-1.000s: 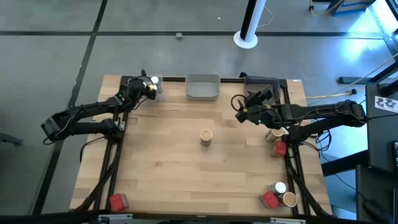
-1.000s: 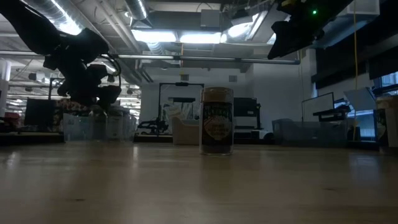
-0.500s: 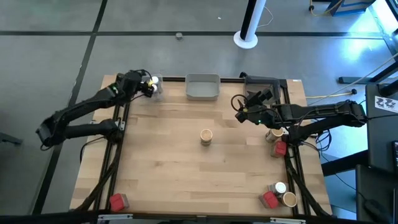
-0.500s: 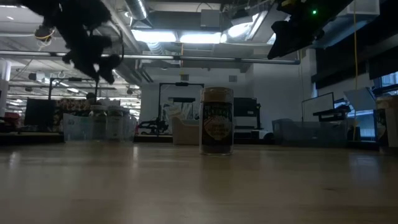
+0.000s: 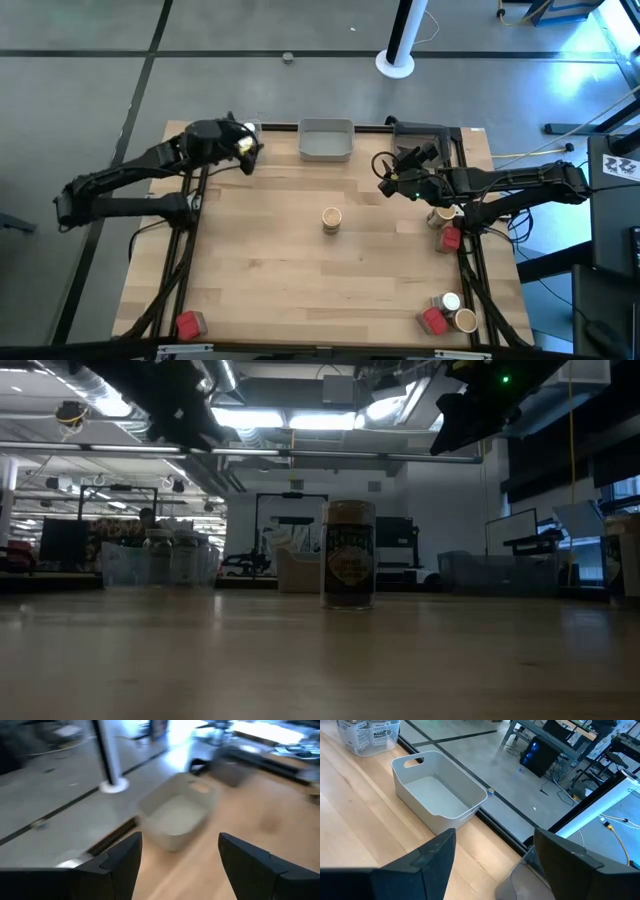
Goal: Sort spices by type
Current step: Put the gold seasoning bottle into the black bin
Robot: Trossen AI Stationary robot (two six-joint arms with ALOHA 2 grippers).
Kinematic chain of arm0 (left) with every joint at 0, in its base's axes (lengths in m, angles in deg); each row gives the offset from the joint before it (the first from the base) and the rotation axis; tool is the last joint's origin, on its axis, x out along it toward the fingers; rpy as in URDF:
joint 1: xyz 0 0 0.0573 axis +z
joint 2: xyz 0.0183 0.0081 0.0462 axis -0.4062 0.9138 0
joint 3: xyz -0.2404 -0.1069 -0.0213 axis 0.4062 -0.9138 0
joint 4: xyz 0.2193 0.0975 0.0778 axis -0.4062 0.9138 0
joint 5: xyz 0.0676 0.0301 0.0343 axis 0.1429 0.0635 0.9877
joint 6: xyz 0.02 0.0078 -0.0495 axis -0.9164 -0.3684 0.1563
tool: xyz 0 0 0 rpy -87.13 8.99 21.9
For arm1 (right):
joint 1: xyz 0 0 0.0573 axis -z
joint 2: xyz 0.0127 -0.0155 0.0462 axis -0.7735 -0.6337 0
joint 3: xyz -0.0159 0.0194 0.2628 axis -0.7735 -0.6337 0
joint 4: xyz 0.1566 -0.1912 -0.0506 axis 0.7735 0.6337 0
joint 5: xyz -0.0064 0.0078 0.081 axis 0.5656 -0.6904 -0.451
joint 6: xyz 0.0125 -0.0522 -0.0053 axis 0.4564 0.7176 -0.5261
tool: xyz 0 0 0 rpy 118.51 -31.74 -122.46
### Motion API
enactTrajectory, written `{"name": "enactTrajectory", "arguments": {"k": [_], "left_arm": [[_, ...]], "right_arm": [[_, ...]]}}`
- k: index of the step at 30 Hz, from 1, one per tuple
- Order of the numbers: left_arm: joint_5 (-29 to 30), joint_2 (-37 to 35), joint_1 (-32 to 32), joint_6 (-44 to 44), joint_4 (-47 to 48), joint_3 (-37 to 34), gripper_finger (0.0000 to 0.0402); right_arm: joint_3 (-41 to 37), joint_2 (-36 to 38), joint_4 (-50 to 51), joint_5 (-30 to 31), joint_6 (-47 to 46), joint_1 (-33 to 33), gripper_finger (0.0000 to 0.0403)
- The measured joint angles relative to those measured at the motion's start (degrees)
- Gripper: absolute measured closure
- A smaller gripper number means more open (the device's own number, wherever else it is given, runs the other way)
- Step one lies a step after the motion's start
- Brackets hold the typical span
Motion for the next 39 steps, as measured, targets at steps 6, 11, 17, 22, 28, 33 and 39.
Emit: {"name": "enactTrajectory", "arguments": {"k": [6, 11, 17, 22, 28, 33, 39], "left_arm": [[-0.8, 5.0, -8.5, -2.1, -7.8, 0.0, 0.0157], [-0.8, 10.4, -12.4, -6.3, -18.3, 0.0, 0.0157], [-0.8, 17.0, -15.4, -12.3, -29.3, 0.0, 0.0157], [-0.8, 22.2, -17.4, -16.7, -34.8, 0.0, 0.0157], [-0.8, 25.2, -17.8, -19.2, -32.1, 0.0, 0.0157], [-0.8, 24.8, -17.6, -20.7, -31.9, 0.0, 0.0157], [-0.8, 24.8, -18.6, -20.8, -28.0, 0.0, 0.0157]], "right_arm": [[0.0, 0.0, -0.1, -4.8, 0.0, 0.0, 0.0134], [0.0, 0.0, -0.4, -13.5, -1.5, 0.0, 0.0134], [0.0, 0.0, -0.9, -19.4, -0.4, 0.0, 0.0134], [5.0, 0.1, 9.2, -21.5, -0.5, 0.0, 0.0134], [18.6, 0.0, 30.7, -23.7, -9.6, 0.0, 0.0134], [26.8, 0.0, 44.3, -27.8, -19.3, 0.0, 0.0134], [27.9, 0.0, 57.9, -35.8, -33.7, 0.0, 0.0134]]}}
